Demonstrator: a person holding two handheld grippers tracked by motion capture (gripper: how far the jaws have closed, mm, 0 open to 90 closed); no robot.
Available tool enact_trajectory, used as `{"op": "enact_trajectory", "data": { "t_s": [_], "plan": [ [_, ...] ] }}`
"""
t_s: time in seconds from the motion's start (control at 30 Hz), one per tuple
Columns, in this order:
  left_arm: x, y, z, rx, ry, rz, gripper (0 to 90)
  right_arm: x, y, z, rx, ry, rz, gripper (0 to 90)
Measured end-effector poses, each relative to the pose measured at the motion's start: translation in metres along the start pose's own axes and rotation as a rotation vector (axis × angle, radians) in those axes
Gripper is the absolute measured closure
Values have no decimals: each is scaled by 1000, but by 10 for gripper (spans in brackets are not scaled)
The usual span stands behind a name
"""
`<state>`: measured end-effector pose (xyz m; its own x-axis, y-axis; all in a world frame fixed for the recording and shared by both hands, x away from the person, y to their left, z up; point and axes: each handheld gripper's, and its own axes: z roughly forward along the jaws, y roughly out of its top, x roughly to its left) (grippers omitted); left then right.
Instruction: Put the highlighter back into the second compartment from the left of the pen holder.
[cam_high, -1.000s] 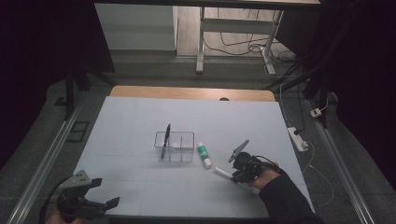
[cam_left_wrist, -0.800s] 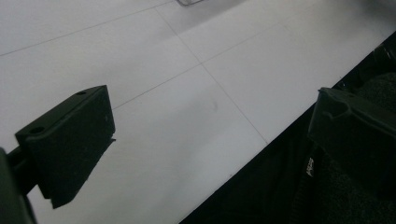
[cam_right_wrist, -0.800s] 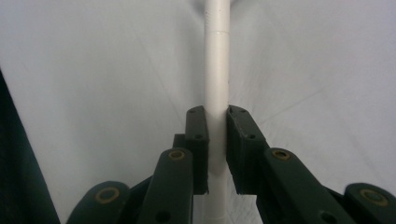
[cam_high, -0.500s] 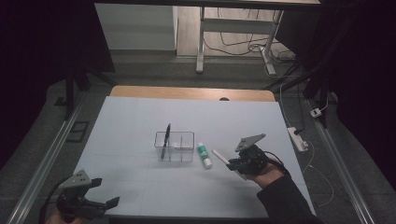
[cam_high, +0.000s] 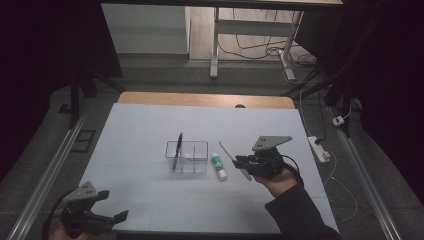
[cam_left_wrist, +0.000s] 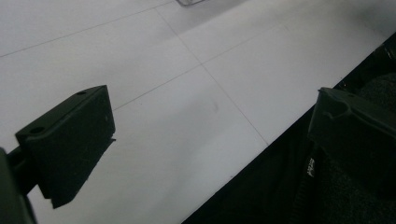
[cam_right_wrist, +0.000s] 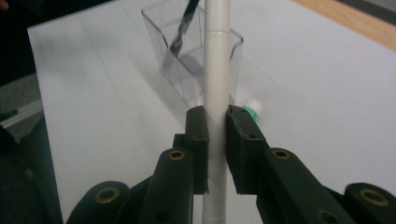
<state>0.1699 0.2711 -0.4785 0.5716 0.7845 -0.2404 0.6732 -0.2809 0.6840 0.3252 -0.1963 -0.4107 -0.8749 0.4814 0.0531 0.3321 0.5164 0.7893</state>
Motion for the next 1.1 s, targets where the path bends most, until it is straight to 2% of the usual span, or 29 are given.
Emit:
{"op": "enact_trajectory", "data": {
  "t_s": [0.33, 0.83, 1.1],
  "plan": [
    [0, 0, 0, -1, -2, 2, 5, 4, 21, 18, -71, 2, 18, 792],
    [0, 0, 0, -2, -7, -1, 5, 12, 50, 56, -172, 20, 8, 791],
    [1, 0, 0, -3, -9, 0, 5, 13, 61, 76, -201, 17, 14, 791]
  ]
}}
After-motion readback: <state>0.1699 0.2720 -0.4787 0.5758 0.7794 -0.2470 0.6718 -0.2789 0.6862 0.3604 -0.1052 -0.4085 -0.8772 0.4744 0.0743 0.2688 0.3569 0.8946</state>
